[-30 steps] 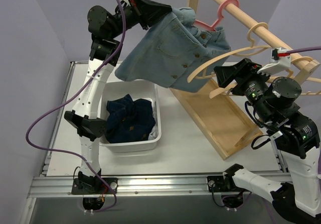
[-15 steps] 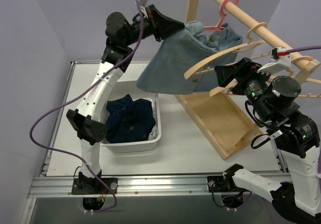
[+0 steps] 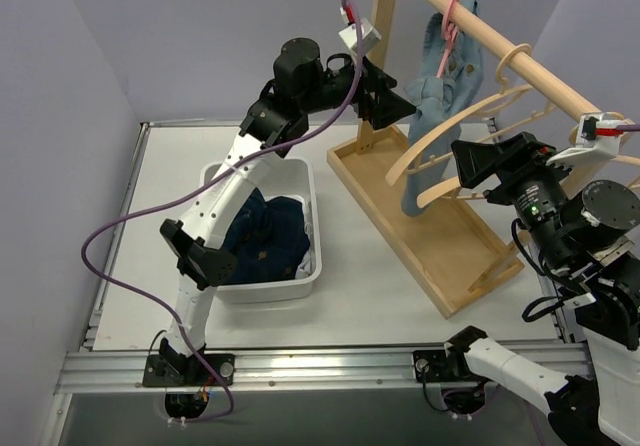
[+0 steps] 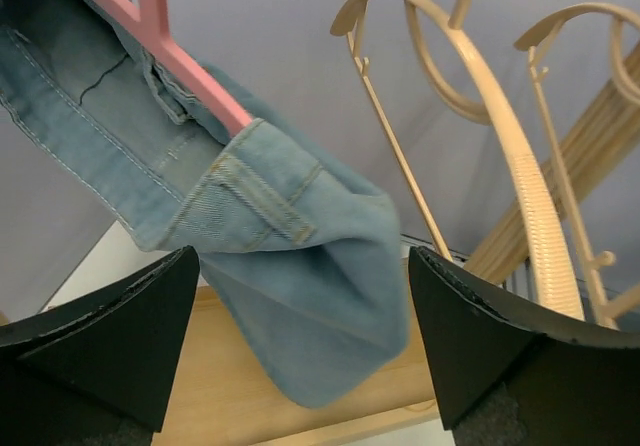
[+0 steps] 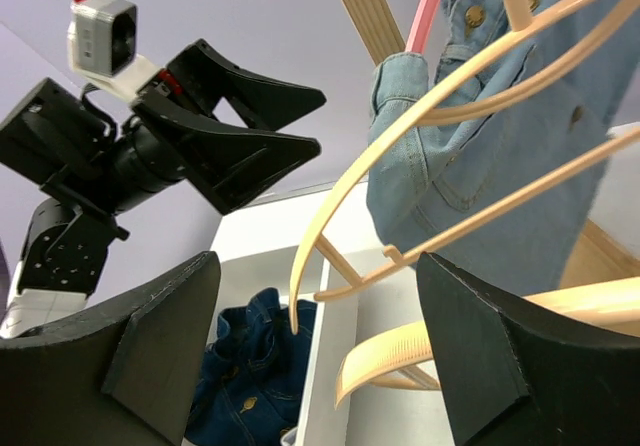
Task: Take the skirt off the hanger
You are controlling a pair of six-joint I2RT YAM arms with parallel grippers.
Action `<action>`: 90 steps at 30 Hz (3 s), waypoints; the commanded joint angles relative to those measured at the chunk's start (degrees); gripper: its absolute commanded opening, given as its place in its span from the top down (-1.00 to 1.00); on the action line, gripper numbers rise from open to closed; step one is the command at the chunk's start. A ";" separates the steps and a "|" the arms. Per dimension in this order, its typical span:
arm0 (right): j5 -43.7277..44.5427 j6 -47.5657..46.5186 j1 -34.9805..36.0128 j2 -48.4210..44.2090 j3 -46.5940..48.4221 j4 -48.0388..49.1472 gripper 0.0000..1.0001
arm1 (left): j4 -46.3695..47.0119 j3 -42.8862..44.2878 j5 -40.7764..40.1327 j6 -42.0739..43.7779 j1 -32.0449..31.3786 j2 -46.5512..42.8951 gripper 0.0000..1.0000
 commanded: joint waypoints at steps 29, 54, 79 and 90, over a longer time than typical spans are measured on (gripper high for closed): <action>1.86 1.42 0.31 -0.20 -1.79 0.73 -0.50 | 0.65 7.89 -27.53 -11.87 -2.71 2.17 -0.88; 3.09 2.03 0.31 -0.99 -3.02 0.55 -0.50 | -9.64 14.57 -24.91 7.12 -4.38 11.40 -0.08; 3.97 0.19 0.31 0.85 -0.82 -1.21 -0.50 | 14.43 3.86 -13.30 -10.19 0.81 -1.51 0.95; 2.92 -1.92 0.31 3.66 0.85 -2.53 -0.54 | 8.04 2.01 -9.61 -11.26 1.95 -4.77 0.95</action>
